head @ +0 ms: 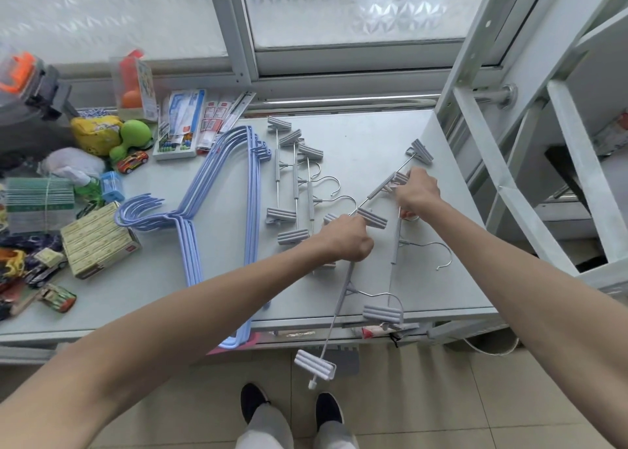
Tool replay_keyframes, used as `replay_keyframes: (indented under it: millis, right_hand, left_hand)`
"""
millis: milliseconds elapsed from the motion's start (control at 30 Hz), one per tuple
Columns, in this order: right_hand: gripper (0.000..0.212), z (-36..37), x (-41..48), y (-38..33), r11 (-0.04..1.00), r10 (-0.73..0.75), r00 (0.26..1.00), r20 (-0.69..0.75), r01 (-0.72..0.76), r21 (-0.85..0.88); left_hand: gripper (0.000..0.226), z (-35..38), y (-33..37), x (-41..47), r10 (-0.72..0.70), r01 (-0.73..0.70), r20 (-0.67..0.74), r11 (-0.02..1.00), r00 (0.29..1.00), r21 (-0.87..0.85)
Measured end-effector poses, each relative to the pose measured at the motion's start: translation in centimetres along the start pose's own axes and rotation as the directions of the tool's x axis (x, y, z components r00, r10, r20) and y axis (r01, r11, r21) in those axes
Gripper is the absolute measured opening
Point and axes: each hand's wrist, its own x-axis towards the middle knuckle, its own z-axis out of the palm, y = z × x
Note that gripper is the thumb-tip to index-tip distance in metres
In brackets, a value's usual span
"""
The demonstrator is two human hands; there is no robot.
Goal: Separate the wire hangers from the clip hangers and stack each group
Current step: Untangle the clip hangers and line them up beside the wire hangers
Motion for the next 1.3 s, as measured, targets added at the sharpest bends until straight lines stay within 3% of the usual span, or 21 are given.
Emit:
replay_keyframes:
  millis: [367,733,933,1100,1300]
  right_hand:
    - [0.035,-1.7,2.0,0.3,0.995,-0.045,0.990,-0.131,0.056,0.081]
    - [0.037,-3.3,2.6,-0.1,0.981,-0.078,0.945,-0.318,0.129,0.145]
    - [0.040,-4.0,3.1,-0.2,0.988,-0.102,0.940,-0.325,0.135,0.080]
    - [0.035,-4.0,4.0,-0.1,0.984,-0.105,0.933,-0.344,0.148,0.102]
    - [0.033,-3.9,5.5,1.0,0.969,-0.059,0.936,-0.346,0.137,0.207]
  left_hand:
    - [0.035,-1.1,1.2,1.8,-0.080,0.083,0.020,0.981,0.997,-0.174]
    - [0.024,-0.9,1.6,3.1,-0.095,0.095,0.012,0.962,0.995,-0.258]
    - [0.027,-0.5,1.5,3.5,-0.123,0.116,-0.011,0.958,0.992,-0.264]
    - [0.015,-0.4,2.1,3.7,-0.129,0.115,-0.030,0.950,0.991,-0.292]
    - [0.031,-0.8,0.8,3.5,-0.109,0.102,-0.007,0.946,0.994,-0.309]
